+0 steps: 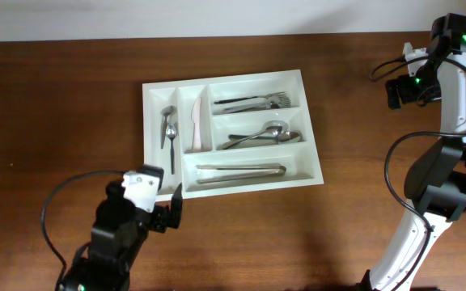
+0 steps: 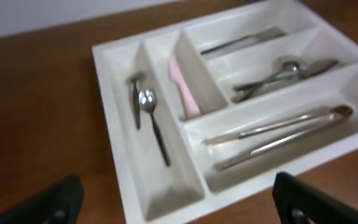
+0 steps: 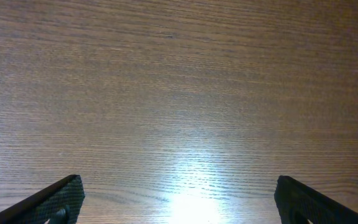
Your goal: Pack container
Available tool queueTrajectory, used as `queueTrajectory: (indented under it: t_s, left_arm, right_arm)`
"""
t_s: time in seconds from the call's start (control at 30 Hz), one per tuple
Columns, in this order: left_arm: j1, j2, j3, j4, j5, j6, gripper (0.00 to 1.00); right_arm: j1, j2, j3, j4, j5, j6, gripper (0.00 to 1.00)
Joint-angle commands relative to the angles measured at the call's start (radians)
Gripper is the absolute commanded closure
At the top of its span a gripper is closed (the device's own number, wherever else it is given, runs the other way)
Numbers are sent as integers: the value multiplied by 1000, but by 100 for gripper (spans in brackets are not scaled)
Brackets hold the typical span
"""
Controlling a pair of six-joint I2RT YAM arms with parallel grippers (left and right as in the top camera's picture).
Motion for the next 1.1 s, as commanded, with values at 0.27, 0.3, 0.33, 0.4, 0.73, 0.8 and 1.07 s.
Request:
queueTrajectory:
  t_s: [0.27, 0.3, 0.33, 0.4, 0.73, 0.8, 1.07]
  left_arm:
    - [221, -343, -200, 78, 124, 87, 1]
    - [236, -367, -209, 79, 124, 88, 1]
    - [249, -391, -219, 79, 124, 92, 1]
    - [272, -432, -246, 103, 148, 121, 1]
    - [323, -562, -406, 267, 232, 152, 1]
    - [322, -562, -424, 287, 232, 138, 1]
    - [318, -562, -438, 264, 178, 90, 1]
  right_arm:
    - [-3, -31, 8, 2, -6, 0, 1]
    - [-3, -31, 8, 2, -6, 0, 1]
    - [-3, -31, 8, 2, -6, 0, 1]
    - [-3, -31, 8, 2, -6, 0, 1]
    - [-3, -31, 8, 2, -6, 0, 1]
    - [-2, -31, 8, 2, -6, 0, 1]
    - [-3, -31, 8, 2, -6, 0, 1]
